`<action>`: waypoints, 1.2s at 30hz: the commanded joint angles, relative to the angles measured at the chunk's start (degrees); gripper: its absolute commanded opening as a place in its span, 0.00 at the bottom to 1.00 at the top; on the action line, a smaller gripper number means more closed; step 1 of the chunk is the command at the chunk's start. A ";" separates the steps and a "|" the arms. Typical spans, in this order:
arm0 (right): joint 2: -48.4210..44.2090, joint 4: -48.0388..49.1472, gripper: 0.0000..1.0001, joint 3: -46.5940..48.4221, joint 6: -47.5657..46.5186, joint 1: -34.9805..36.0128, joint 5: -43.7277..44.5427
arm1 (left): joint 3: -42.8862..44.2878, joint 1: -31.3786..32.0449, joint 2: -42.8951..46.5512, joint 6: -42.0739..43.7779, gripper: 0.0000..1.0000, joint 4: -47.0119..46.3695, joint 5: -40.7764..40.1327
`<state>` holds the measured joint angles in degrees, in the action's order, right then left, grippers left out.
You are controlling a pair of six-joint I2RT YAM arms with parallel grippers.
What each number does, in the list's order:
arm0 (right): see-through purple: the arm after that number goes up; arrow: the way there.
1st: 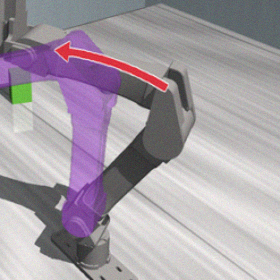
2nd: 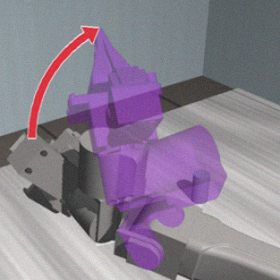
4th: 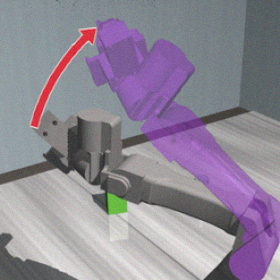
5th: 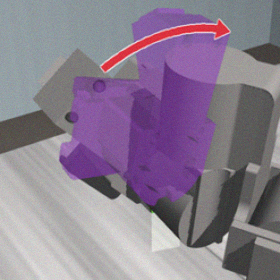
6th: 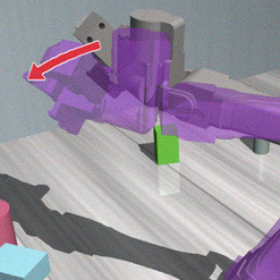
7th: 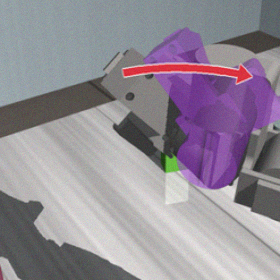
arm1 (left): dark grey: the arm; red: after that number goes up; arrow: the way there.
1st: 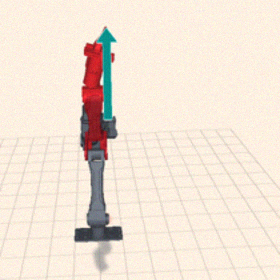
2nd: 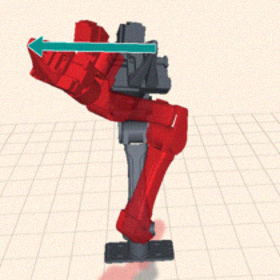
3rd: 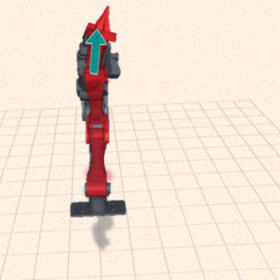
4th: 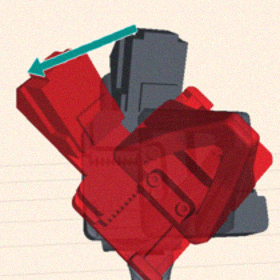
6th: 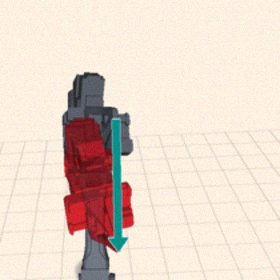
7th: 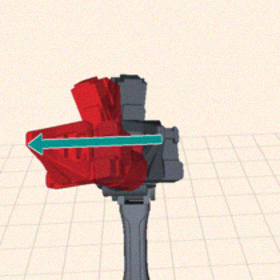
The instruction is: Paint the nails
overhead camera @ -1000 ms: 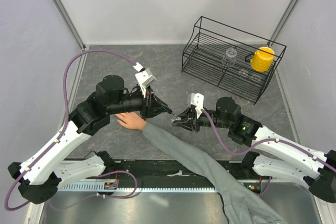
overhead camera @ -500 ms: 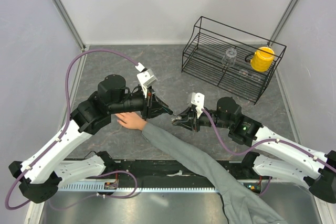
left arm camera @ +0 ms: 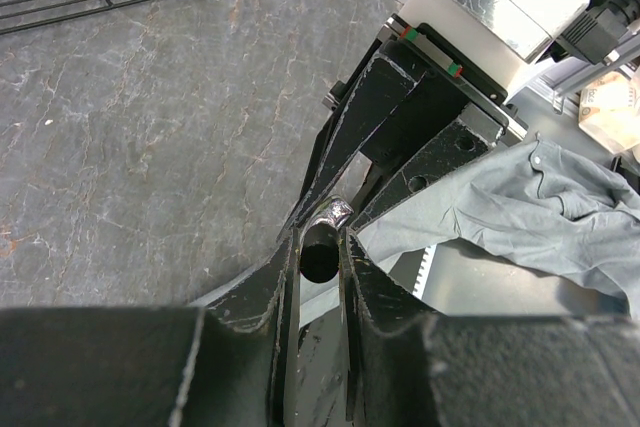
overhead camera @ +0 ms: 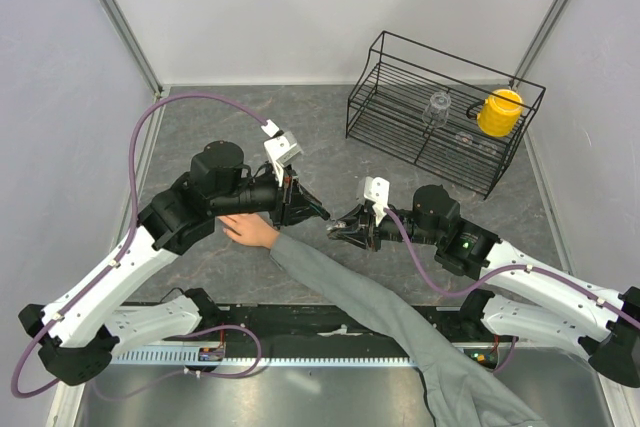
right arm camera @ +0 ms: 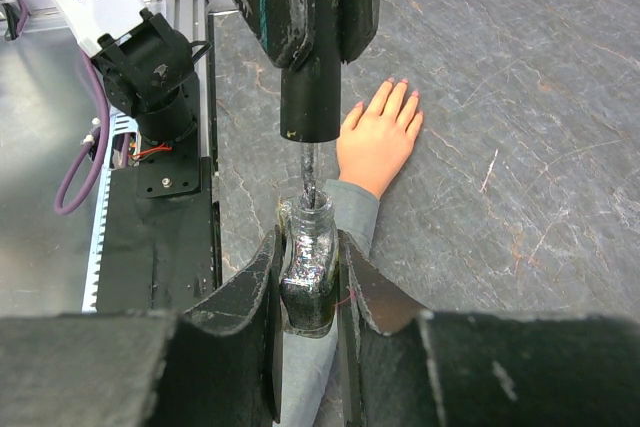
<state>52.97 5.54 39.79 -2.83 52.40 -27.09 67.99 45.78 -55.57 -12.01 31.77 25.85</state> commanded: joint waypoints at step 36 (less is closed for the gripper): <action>1.26 8.08 0.00 4.59 7.49 0.86 -4.80 | 0.48 2.12 -6.65 11.81 0.02 2.77 12.71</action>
<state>53.98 5.41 39.81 0.84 52.95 -28.36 68.01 47.07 -60.53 -8.27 32.67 30.17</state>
